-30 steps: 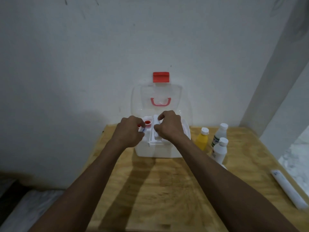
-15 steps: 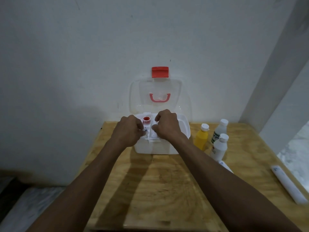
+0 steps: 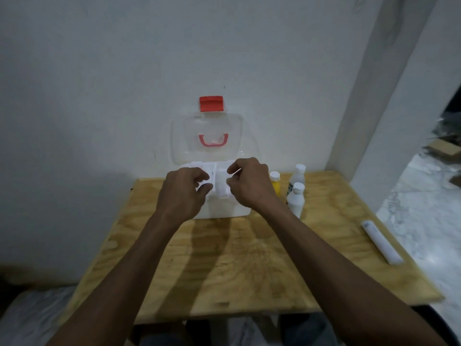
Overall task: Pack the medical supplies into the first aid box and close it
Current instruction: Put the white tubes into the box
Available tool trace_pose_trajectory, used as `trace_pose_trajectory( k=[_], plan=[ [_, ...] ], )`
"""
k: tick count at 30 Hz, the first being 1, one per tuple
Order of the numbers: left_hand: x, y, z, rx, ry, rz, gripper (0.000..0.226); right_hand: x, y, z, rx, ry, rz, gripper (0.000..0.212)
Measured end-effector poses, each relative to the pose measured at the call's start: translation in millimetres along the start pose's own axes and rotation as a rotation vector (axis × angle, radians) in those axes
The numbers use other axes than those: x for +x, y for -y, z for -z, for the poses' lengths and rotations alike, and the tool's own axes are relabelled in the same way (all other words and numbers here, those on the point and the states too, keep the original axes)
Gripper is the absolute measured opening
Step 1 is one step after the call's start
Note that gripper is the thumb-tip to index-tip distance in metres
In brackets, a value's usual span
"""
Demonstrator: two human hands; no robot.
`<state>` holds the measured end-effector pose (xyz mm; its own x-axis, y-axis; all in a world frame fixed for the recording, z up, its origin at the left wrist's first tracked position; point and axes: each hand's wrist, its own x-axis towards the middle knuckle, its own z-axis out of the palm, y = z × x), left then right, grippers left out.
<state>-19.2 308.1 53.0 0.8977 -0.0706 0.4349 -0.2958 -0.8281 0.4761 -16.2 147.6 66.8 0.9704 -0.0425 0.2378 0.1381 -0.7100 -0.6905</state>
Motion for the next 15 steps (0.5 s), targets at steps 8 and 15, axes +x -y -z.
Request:
trace_pose_trajectory(
  k=[8,15],
  plan=[
    [-54.1,-85.0,-50.3,-0.142,0.115,-0.042,0.026,-67.1,-67.4,86.6,0.011,-0.186,-0.102,0.012],
    [-78.8,-149.6,-128.3,-0.129,0.267,0.015,0.037,-93.9,-155.0,137.3,-0.075,-0.292,-0.298,0.013]
  ],
)
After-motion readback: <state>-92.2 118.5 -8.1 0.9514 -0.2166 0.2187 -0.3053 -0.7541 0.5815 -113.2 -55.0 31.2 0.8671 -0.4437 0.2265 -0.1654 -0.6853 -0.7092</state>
